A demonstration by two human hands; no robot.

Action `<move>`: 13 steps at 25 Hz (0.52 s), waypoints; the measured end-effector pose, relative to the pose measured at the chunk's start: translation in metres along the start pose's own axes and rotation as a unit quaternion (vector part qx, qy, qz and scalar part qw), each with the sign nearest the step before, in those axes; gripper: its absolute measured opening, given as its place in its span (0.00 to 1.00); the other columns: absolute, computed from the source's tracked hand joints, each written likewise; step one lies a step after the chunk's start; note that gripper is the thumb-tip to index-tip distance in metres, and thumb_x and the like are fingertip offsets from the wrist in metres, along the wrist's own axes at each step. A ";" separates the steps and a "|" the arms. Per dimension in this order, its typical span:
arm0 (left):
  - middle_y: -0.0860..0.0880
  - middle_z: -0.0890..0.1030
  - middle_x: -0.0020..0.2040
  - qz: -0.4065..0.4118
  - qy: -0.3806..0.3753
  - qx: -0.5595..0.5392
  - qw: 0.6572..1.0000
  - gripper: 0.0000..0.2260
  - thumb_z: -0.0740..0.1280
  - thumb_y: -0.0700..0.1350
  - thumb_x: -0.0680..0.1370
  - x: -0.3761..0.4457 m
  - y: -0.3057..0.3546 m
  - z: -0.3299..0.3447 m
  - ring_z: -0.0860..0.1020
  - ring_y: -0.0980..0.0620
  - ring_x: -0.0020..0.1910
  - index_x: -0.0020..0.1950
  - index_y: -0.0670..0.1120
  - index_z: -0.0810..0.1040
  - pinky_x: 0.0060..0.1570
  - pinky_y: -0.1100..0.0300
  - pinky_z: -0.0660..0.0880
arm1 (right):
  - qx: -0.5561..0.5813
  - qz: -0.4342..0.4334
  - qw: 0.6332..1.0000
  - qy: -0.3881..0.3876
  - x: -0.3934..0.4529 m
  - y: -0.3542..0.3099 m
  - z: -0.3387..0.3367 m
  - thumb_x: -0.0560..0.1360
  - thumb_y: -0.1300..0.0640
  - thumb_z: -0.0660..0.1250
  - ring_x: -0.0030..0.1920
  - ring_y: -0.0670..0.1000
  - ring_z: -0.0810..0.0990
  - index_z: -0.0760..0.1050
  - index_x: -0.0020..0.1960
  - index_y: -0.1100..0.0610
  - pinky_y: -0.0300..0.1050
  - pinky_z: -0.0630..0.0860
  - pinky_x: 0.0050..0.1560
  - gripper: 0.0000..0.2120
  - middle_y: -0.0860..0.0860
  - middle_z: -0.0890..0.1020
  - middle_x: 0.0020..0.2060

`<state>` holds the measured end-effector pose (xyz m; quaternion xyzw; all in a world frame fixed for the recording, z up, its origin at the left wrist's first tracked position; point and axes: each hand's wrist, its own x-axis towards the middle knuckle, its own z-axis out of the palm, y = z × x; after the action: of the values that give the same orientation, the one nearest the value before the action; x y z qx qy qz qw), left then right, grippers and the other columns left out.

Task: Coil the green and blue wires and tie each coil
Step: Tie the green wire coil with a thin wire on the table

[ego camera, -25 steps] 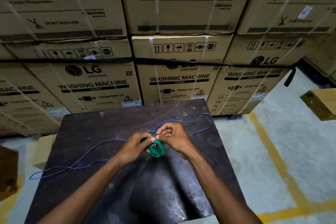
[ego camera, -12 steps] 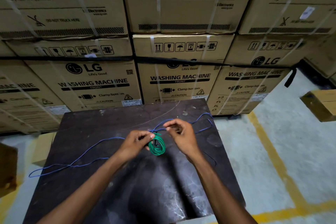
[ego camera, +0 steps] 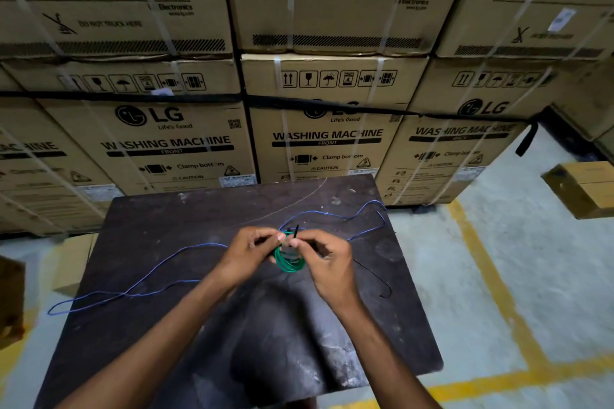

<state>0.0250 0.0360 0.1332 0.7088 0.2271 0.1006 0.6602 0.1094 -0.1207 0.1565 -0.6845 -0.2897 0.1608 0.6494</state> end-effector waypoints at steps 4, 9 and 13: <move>0.55 0.86 0.38 0.007 0.011 0.009 1.000 0.09 0.66 0.36 0.82 -0.003 0.000 0.001 0.79 0.64 0.37 0.50 0.46 0.85 0.35 0.68 0.77 | 0.050 0.066 0.993 0.087 0.004 -0.012 0.007 0.75 0.66 0.73 0.39 0.49 0.85 0.80 0.47 0.56 0.48 0.81 0.43 0.07 0.52 0.87 0.38; 0.44 0.85 0.44 0.028 0.031 0.002 0.999 0.11 0.68 0.45 0.78 -0.006 -0.001 0.000 0.79 0.59 0.39 0.53 0.40 0.85 0.37 0.66 0.78 | -0.140 0.033 0.986 0.090 0.004 -0.023 0.006 0.73 0.63 0.74 0.36 0.42 0.84 0.85 0.46 0.54 0.39 0.81 0.42 0.06 0.45 0.86 0.35; 0.44 0.85 0.42 0.040 0.024 0.008 0.999 0.17 0.69 0.54 0.76 -0.008 0.004 -0.002 0.79 0.56 0.40 0.51 0.41 0.86 0.38 0.63 0.78 | -0.231 0.012 0.972 0.046 -0.002 -0.038 0.004 0.72 0.60 0.73 0.35 0.45 0.84 0.86 0.48 0.54 0.45 0.81 0.43 0.06 0.49 0.87 0.36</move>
<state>0.0182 0.0339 0.1388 0.7201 0.2150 0.1422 0.6442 0.0988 -0.1192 0.1933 -0.8260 -0.2803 0.0655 0.4846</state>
